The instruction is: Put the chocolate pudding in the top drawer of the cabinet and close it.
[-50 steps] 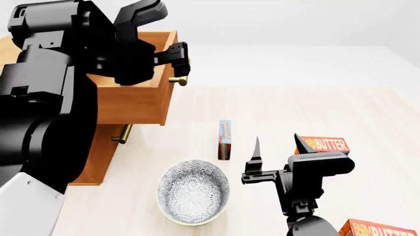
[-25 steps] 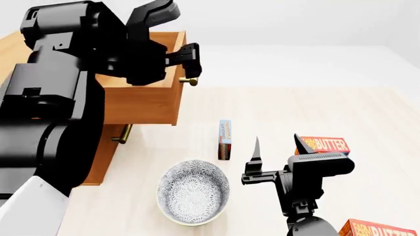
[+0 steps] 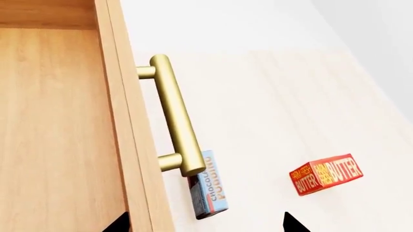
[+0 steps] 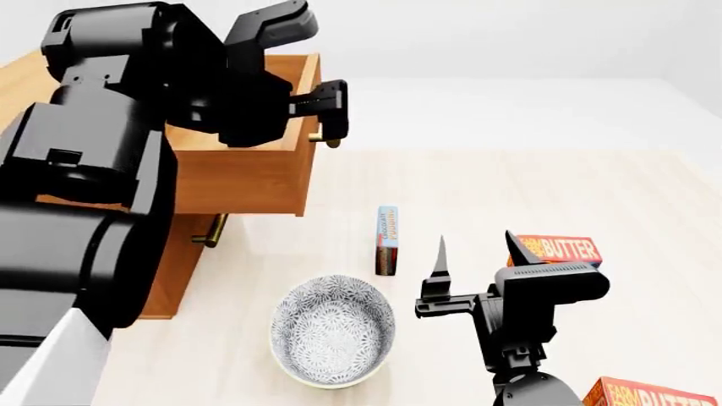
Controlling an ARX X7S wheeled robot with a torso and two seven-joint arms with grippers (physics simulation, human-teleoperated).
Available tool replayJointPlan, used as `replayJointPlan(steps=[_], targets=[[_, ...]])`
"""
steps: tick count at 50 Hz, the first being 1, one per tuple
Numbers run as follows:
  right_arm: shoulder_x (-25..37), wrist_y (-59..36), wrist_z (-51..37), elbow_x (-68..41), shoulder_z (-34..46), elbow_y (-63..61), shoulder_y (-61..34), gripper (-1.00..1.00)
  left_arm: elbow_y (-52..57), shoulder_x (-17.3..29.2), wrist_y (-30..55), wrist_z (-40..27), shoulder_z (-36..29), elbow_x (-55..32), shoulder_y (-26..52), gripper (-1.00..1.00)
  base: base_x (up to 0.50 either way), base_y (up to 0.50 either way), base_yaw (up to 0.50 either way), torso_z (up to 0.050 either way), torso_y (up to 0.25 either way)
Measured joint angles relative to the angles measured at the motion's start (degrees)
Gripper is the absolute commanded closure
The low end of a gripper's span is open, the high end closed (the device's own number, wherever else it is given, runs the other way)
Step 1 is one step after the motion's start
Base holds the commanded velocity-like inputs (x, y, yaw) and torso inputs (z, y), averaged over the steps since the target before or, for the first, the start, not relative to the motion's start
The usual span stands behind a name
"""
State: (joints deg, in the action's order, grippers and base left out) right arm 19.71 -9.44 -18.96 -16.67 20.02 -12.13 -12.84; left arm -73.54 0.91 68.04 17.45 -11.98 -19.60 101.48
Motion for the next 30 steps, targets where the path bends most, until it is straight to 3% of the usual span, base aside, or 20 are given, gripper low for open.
replayJointPlan(steps=[30], targets=[[0.0,0.09,-0.26,0.05,0.73,0.41,-0.51,-1.0,-1.41,-0.28,-2.15,3.06,11.35,11.94,0.87,-1.0,0.0,0.0,0.0,0.0,0.0]])
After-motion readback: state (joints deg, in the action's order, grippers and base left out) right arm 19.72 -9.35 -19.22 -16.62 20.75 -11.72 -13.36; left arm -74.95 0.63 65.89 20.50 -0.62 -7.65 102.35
